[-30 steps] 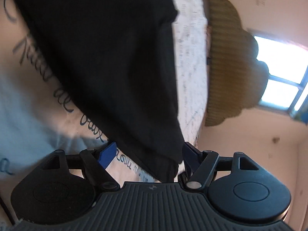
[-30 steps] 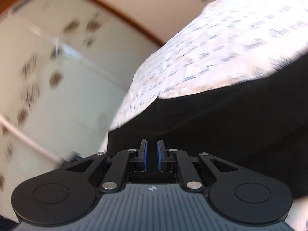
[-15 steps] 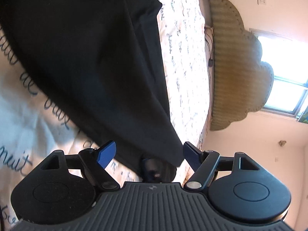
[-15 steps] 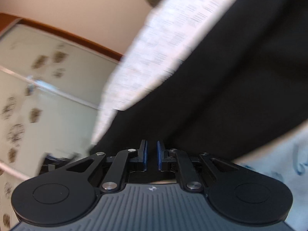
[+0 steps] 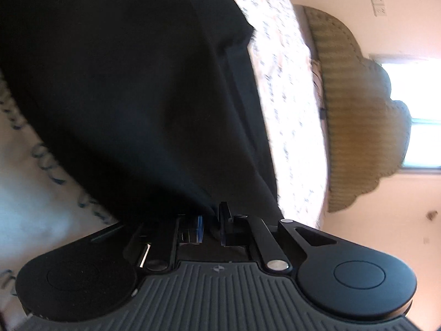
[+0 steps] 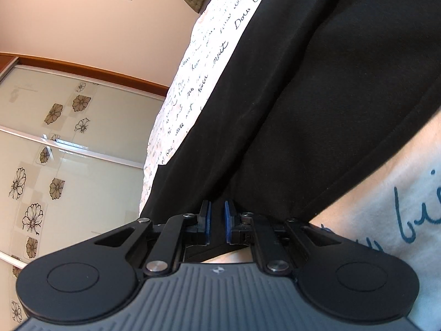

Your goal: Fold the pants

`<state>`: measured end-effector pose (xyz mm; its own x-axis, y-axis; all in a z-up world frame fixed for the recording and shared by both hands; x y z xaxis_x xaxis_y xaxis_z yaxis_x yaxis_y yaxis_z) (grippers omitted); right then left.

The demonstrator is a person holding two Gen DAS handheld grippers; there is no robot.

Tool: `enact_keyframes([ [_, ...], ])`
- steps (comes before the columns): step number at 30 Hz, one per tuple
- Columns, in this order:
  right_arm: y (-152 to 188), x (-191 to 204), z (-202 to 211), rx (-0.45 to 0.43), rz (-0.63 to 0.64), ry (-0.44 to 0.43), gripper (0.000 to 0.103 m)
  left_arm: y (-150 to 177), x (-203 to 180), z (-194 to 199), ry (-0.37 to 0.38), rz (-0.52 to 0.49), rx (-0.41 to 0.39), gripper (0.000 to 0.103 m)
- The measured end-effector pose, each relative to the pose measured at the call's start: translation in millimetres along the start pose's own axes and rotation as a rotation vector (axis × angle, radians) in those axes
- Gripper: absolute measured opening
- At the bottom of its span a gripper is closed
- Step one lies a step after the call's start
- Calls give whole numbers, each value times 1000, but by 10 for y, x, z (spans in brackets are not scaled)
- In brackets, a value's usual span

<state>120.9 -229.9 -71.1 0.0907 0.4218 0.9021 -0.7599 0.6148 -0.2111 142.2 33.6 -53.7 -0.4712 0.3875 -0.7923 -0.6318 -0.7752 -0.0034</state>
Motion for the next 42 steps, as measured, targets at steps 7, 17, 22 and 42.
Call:
enact_keyframes([
  [7,-30,-57,116,-76,-121,-115,30,43,5,106,35,-29,1,5],
  [17,-85,205,-284,-79,-295,-315,76,11,-151,430,177,-77,18,5],
  [22,92,382,-577,37,-265,-288,76,45,-56,418,164,-58,44,5],
  [42,-1319,-531,1185,-676,-363,-204,75,150,190,308,50,-30,114,6],
])
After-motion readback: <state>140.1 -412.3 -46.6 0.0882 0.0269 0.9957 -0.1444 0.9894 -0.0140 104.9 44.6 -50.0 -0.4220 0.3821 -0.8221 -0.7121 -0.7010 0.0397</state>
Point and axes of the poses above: each gripper's, at about its wrist camera, not at the fingertips, and z roughly against the way its jaws point, x to its left, y to its underside, the point moved 6 cm from there along -z, roughly the way its jaws point, and after that the axes turned 2 degrees about -x, right-handed, at the moved point
